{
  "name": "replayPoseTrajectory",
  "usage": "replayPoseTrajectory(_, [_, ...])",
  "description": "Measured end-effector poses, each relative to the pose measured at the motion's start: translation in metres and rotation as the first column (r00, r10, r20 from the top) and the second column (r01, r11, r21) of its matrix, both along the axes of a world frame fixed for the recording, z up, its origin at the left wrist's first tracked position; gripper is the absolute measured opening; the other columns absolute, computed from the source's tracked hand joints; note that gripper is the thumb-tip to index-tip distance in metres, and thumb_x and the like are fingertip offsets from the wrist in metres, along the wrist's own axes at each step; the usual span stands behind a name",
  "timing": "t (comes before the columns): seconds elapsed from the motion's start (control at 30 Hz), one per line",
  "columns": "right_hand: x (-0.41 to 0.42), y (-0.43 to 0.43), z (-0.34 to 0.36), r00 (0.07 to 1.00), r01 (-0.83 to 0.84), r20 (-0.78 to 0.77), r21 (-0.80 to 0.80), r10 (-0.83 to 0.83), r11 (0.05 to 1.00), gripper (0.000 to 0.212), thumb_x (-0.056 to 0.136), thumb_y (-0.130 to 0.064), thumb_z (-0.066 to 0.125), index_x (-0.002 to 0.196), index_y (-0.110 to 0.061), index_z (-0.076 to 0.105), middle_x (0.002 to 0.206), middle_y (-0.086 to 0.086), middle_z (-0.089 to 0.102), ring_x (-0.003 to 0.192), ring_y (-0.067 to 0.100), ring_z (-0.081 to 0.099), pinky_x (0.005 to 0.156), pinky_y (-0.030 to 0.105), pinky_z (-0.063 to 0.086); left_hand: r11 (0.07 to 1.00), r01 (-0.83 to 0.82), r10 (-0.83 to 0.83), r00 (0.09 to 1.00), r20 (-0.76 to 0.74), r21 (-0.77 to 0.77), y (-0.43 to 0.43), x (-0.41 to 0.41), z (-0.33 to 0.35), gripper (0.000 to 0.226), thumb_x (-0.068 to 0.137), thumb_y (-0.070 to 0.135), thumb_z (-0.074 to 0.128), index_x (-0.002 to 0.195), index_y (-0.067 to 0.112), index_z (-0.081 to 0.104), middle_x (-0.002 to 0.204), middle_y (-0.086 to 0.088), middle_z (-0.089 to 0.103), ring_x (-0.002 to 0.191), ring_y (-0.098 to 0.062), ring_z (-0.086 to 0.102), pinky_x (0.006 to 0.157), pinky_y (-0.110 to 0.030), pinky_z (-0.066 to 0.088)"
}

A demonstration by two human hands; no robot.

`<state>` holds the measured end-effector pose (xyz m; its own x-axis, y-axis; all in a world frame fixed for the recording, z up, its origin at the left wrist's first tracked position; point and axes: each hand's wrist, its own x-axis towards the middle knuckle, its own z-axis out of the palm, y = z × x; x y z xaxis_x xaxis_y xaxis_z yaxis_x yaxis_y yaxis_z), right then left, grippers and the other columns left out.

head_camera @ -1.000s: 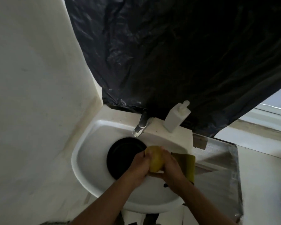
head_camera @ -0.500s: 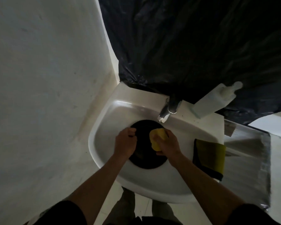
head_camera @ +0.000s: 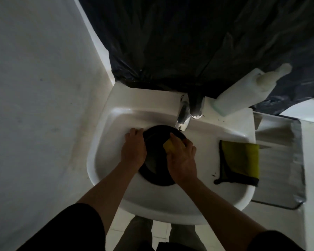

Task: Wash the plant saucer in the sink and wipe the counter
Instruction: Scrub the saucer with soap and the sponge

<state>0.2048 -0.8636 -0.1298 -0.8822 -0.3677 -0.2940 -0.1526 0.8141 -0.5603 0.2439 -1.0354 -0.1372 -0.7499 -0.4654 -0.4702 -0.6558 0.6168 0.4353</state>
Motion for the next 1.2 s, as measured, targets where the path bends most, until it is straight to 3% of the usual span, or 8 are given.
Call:
replayPoseTrajectory(0.27, [0.001, -0.004, -0.018, 0.98, -0.168, 0.14, 0.214, 0.14, 0.962, 0.062, 0.092, -0.028, 0.062, 0.146, -0.039, 0.033, 0.14, 0.011, 0.037, 0.124, 0.038, 0.039, 0.087, 0.048, 0.049, 0.997, 0.078, -0.078, 0.997, 0.019, 0.002, -0.01, -0.002, -0.007, 0.044, 0.096, 0.004, 0.053, 0.14, 0.01, 0.05, 0.139, -0.018, 0.044, 0.124, -0.04, 0.051, 0.096, -0.052, 0.05])
replayPoseTrajectory(0.43, [-0.003, -0.008, -0.02, 0.974, -0.193, 0.161, 0.24, 0.157, 0.951, 0.057, 0.093, -0.028, 0.062, 0.143, -0.035, 0.036, 0.138, 0.015, 0.038, 0.123, 0.04, 0.041, 0.085, 0.049, 0.049, 0.979, 0.006, 0.006, 0.998, -0.062, 0.205, -0.013, 0.005, -0.001, 0.042, 0.099, 0.006, 0.053, 0.14, 0.004, 0.044, 0.135, -0.022, 0.054, 0.118, -0.041, 0.058, 0.099, -0.045, 0.048])
replayPoseTrajectory(0.57, [-0.005, -0.008, -0.014, 0.97, -0.235, 0.117, 0.225, 0.214, 0.945, 0.05, 0.091, -0.035, 0.056, 0.139, -0.035, 0.041, 0.135, 0.009, 0.04, 0.118, 0.039, 0.044, 0.077, 0.041, 0.046, 0.933, -0.078, 0.097, 0.995, -0.037, 0.352, -0.016, 0.009, 0.016, 0.041, 0.099, 0.007, 0.052, 0.138, 0.01, 0.039, 0.112, -0.012, 0.061, 0.098, -0.032, 0.063, 0.078, -0.03, 0.044])
replayPoseTrajectory(0.67, [-0.003, -0.01, 0.002, 0.977, -0.211, 0.001, 0.164, 0.214, 0.964, 0.056, 0.095, -0.044, 0.05, 0.148, -0.033, 0.033, 0.137, 0.014, 0.041, 0.118, 0.039, 0.044, 0.089, 0.046, 0.049, 0.869, -0.095, 0.132, 0.99, -0.043, 0.485, -0.015, 0.013, 0.023, 0.043, 0.101, 0.006, 0.048, 0.14, 0.017, 0.034, 0.12, -0.005, 0.059, 0.093, -0.019, 0.059, 0.069, -0.027, 0.044])
replayPoseTrajectory(0.77, [0.004, -0.009, 0.02, 0.957, -0.265, -0.092, 0.095, 0.274, 0.959, 0.067, 0.099, -0.038, 0.044, 0.159, -0.029, 0.016, 0.141, 0.021, 0.038, 0.122, 0.041, 0.041, 0.1, 0.051, 0.044, 0.779, -0.114, 0.199, 0.977, -0.071, 0.617, -0.012, 0.019, 0.029, 0.057, 0.1, 0.002, 0.044, 0.148, 0.029, 0.031, 0.139, 0.003, 0.053, 0.115, -0.015, 0.058, 0.095, -0.029, 0.052])
replayPoseTrajectory(0.87, [0.011, -0.001, 0.024, 0.917, -0.381, -0.084, 0.1, 0.389, 0.919, 0.072, 0.099, -0.028, 0.049, 0.161, -0.03, 0.012, 0.143, 0.023, 0.04, 0.126, 0.043, 0.045, 0.1, 0.055, 0.048, 0.748, -0.124, 0.227, 0.971, -0.076, 0.651, -0.009, 0.026, 0.033, 0.065, 0.1, 0.003, 0.043, 0.154, 0.036, 0.033, 0.144, 0.004, 0.054, 0.129, -0.016, 0.054, 0.113, -0.039, 0.046])
replayPoseTrajectory(1.03, [0.019, 0.033, 0.023, 0.839, -0.529, -0.054, 0.145, 0.541, 0.836, 0.066, 0.099, -0.036, 0.058, 0.156, -0.032, 0.025, 0.148, 0.014, 0.044, 0.127, 0.035, 0.054, 0.095, 0.045, 0.056, 0.703, -0.194, 0.312, 0.949, -0.051, 0.685, -0.012, 0.047, 0.029, 0.062, 0.103, 0.01, 0.05, 0.155, 0.039, 0.035, 0.144, 0.007, 0.056, 0.132, -0.016, 0.053, 0.116, -0.044, 0.044])
replayPoseTrajectory(1.2, [-0.007, 0.041, 0.025, 0.891, -0.426, -0.035, 0.281, 0.453, 0.86, 0.069, 0.094, -0.02, 0.064, 0.155, -0.028, 0.032, 0.143, 0.012, 0.05, 0.113, 0.036, 0.063, 0.086, 0.041, 0.053, 0.671, -0.191, 0.31, 0.95, -0.038, 0.717, -0.004, 0.056, 0.03, 0.067, 0.097, 0.005, 0.055, 0.15, 0.043, 0.039, 0.139, 0.008, 0.06, 0.129, -0.014, 0.057, 0.113, -0.039, 0.046])
